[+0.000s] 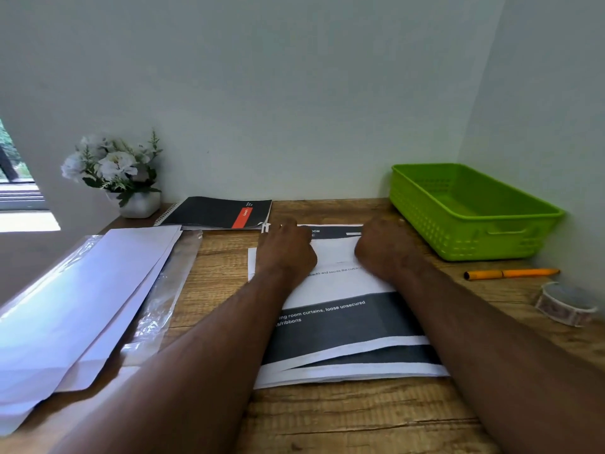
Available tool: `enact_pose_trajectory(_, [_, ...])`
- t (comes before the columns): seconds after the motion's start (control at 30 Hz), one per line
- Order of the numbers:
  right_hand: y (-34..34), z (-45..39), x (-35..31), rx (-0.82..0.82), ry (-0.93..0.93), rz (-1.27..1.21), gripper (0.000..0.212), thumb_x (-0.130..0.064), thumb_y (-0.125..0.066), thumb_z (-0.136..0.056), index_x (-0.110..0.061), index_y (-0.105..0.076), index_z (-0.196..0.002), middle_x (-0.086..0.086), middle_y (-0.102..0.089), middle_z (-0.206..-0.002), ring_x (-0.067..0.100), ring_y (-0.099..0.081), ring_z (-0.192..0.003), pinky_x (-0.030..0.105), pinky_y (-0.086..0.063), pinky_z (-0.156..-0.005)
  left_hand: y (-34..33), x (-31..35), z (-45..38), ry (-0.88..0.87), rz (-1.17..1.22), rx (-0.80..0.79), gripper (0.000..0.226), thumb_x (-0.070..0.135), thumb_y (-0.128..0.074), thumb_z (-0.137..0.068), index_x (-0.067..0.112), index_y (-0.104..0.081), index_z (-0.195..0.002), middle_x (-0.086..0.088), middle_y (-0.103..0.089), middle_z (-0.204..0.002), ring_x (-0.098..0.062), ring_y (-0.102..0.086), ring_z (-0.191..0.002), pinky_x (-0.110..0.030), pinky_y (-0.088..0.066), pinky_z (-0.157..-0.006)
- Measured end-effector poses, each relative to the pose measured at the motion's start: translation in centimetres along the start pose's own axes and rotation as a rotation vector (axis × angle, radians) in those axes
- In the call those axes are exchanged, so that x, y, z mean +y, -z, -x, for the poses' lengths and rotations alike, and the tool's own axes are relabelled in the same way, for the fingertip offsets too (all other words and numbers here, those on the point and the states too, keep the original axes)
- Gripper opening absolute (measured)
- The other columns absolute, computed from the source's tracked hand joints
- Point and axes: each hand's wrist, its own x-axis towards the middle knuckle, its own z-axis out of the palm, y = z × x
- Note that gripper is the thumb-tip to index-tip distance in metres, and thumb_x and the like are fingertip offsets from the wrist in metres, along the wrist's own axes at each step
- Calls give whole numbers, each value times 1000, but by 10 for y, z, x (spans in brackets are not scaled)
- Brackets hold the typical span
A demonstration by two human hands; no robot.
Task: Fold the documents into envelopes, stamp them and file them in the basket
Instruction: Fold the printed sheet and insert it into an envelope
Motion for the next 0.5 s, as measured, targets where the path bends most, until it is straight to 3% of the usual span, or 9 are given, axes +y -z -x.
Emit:
enact_pose_trajectory(0.07, [-4,-4,-9,141,95,43,36,-13,-40,-84,-4,-61,-112,17,-57,-122,33,-52,-114,42,-30,-106,-2,0,-1,-60,3,-16,37,16,-45,-88,27,-64,-118,-3,-53,-124,-27,-45,-123,-38,-38,-100])
enact_pose_trajectory(0.13, [-8,-7,-20,234,276,-115,33,-12,-39,-85,-2,-64,-104,19,-60,-112,34,-54,-104,39,-37,-93,-4,0,-3,-102,30,-30,37,13,-44,-89,25,-63,-119,-4,-53,-124,-26,-43,-124,-38,-38,-99])
enact_pose_trajectory(0.23, [-14,-10,-30,98,434,-332,21,-15,-49,-91,-4,-67,-88,17,-60,-94,33,-58,-90,33,-36,-73,-4,0,-5,-101,72,-48,33,9,-44,-89,16,-64,-114,-8,-54,-120,-27,-47,-118,-37,-39,-92])
enact_pose_trajectory(0.3, [-21,-11,-30,70,431,-354,22,-18,-51,-92,-4,-65,-80,17,-58,-88,32,-57,-85,33,-36,-69,-5,0,-6,-89,79,-53,27,9,-46,-89,11,-65,-107,-11,-55,-117,-29,-51,-113,-37,-41,-88])
enact_pose_trajectory(0.4, [-23,-8,-30,75,411,-350,27,-20,-48,-94,-4,-67,-84,17,-59,-94,31,-58,-85,38,-42,-73,-6,2,-6,-70,53,-65,22,10,-46,-89,9,-65,-100,-13,-54,-114,-34,-56,-106,-38,-44,-83])
enact_pose_trajectory(0.5, [-20,-5,-33,79,399,-342,30,-21,-47,-96,-3,-67,-85,18,-58,-98,32,-58,-86,39,-44,-76,-4,4,-7,-55,37,-65,23,10,-46,-91,7,-65,-103,-14,-54,-116,-34,-56,-106,-38,-45,-83])
